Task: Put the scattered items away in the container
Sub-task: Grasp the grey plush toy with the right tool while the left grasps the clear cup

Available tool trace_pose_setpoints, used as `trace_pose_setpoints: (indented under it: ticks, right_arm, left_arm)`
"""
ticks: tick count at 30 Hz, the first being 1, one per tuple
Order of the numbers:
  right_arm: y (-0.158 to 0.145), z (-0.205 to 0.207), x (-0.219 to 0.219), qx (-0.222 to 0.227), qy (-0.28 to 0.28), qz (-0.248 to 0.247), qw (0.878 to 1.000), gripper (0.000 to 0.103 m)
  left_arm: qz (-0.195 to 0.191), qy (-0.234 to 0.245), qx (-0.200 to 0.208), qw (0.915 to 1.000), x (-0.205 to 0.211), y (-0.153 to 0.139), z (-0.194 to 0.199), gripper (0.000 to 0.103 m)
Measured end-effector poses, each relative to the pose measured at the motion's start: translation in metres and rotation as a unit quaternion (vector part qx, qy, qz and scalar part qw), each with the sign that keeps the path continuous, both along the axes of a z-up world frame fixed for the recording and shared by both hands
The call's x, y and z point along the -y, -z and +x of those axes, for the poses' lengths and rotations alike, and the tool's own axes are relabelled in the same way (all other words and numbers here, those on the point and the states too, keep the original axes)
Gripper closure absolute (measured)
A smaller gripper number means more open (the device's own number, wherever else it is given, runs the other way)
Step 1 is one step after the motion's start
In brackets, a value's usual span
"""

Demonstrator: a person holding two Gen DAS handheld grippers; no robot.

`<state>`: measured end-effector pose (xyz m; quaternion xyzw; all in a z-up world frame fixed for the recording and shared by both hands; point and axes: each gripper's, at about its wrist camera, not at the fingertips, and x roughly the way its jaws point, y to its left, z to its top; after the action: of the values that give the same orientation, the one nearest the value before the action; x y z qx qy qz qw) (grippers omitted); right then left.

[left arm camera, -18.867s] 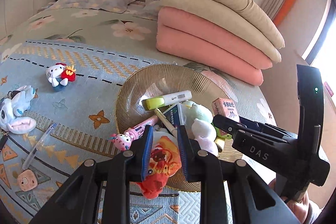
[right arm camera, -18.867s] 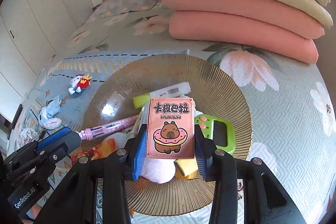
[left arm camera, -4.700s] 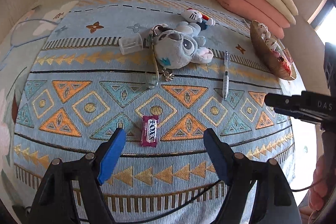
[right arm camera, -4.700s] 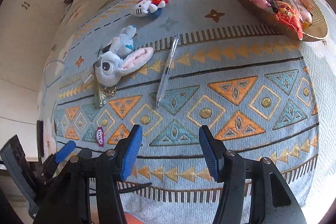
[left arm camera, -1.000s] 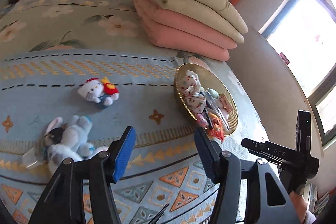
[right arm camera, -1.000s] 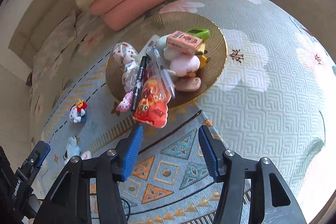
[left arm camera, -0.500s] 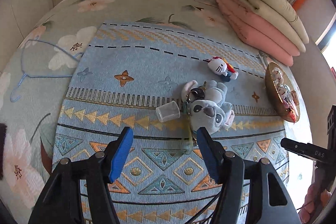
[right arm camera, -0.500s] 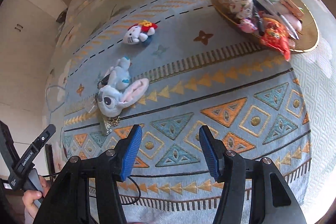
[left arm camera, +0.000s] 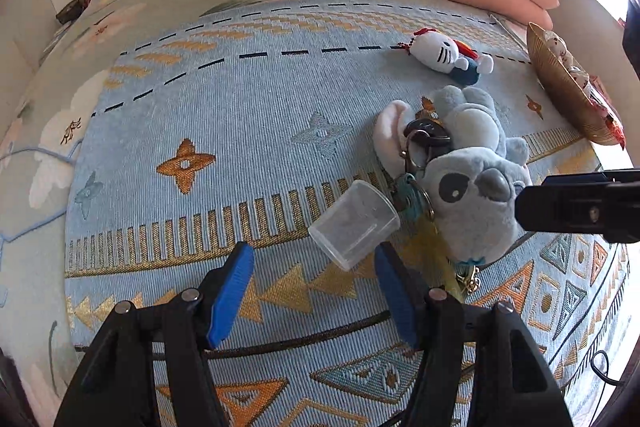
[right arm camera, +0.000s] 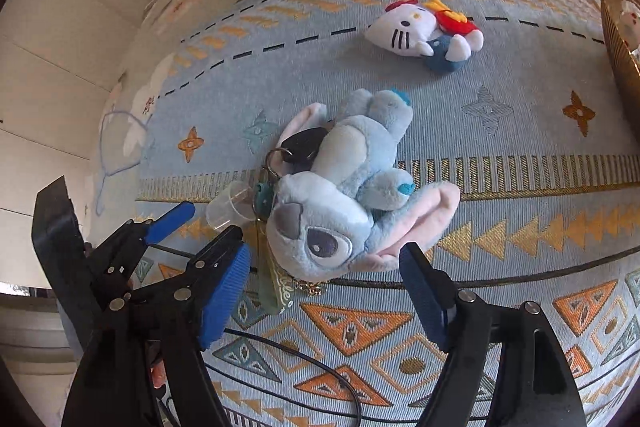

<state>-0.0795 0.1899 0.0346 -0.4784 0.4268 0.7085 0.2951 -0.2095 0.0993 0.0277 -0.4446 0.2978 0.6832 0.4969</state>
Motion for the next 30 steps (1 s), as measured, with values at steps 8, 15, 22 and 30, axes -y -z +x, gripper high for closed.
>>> trace_pose_setpoints:
  ticks: [8, 15, 22, 30]
  right_arm:
    - [0.032, -0.009, -0.013, -0.018, 0.023, -0.008, 1.0, 0.019]
    - [0.023, 0.002, -0.005, -0.04, 0.013, 0.0, 0.999, 0.036]
    - [-0.002, 0.055, -0.005, -0.05, 0.059, 0.006, 0.997, 0.037]
    - [-0.024, 0.146, 0.02, -0.009, 0.115, -0.001, 0.993, 0.037]
  left_arm:
    - [0.031, 0.0, 0.001, 0.9995, -0.015, 0.013, -0.003, 0.043]
    - [0.062, -0.004, -0.011, 0.998, -0.021, 0.007, -0.001, 0.06]
    - [0.091, -0.017, -0.006, 0.9957, -0.007, -0.016, 0.009, 0.061]
    - [0.097, -0.016, -0.004, 0.9951, 0.009, -0.041, 0.031, 0.061]
